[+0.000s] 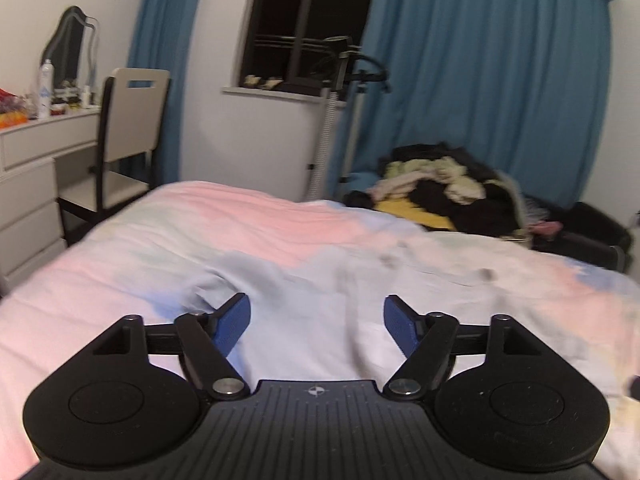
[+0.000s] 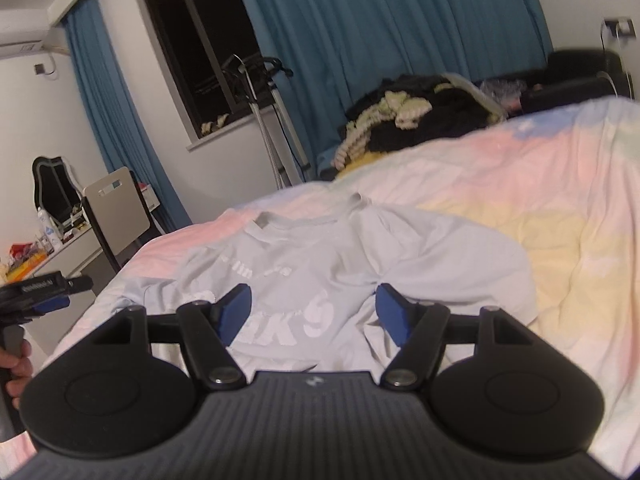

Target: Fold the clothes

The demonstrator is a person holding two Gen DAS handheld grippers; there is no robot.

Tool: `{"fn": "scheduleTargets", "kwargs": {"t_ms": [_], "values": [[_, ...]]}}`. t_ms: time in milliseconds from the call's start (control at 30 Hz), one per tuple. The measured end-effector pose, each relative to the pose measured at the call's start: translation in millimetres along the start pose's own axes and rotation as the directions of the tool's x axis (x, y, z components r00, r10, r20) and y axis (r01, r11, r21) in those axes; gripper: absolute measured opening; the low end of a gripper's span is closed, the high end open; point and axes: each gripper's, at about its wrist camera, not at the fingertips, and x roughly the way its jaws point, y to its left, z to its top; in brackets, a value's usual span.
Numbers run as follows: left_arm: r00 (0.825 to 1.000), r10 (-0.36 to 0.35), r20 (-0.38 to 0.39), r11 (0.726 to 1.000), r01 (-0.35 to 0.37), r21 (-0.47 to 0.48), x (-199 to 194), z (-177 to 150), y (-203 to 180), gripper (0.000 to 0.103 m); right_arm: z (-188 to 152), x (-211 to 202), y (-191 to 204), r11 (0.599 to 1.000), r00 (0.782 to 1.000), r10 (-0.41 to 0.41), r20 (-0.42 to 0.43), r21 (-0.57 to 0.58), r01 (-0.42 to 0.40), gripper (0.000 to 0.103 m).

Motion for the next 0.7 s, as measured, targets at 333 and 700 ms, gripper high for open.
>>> {"fn": "scheduleTargets", "kwargs": {"t_ms": [333, 700], "values": [[0.991, -0.131, -0.03, 0.984, 0.133, 0.115, -23, -69, -35, 0.093, -10, -10, 10, 0.998, 1.0, -0.017, -0.004, -0.055, 0.017, 0.07], [0.986, -0.137, -0.094, 0.986, 0.145, 0.081, -12, -79, -32, 0.093, -17, 0, 13, 0.998, 0.998, -0.04, -0.04, -0.055, 0.037, 0.086]]}}
